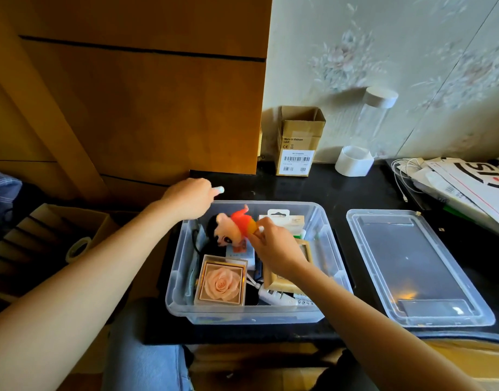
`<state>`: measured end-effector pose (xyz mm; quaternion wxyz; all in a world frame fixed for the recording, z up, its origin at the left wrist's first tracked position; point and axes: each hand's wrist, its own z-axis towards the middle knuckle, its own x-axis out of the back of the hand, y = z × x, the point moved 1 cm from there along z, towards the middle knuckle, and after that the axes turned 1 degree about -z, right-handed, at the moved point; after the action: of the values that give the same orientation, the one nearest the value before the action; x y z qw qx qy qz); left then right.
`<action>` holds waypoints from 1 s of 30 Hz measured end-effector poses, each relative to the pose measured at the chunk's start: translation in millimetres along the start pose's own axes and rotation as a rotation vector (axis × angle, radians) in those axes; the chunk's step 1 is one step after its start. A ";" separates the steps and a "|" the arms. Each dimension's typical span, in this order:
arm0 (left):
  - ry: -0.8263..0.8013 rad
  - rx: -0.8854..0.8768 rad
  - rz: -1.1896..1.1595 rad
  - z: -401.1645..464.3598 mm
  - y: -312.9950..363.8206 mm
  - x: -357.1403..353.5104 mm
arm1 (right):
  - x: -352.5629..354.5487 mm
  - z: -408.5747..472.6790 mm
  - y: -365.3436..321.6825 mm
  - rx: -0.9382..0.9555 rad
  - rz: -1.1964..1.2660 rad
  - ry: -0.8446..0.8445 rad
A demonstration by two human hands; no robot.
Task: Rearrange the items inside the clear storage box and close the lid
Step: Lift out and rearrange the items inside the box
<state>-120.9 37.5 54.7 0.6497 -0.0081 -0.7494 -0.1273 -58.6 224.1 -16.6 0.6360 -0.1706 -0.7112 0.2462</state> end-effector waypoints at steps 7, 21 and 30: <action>-0.191 -0.169 -0.412 -22.8 45.7 -23.3 | 34.0 -7.1 -8.0 0.189 -0.182 0.290; -0.270 -0.049 -0.101 -39.1 116.8 -75.8 | 61.4 -38.6 40.8 0.004 -0.394 0.068; -0.278 0.078 -0.018 -29.4 134.2 -97.7 | 57.2 -44.1 53.1 -0.048 -0.365 0.006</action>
<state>-53.3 176.4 -12.9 0.5383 0.0064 -0.8366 -0.1017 -26.4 305.4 3.3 0.6681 -0.0547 -0.7340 0.1094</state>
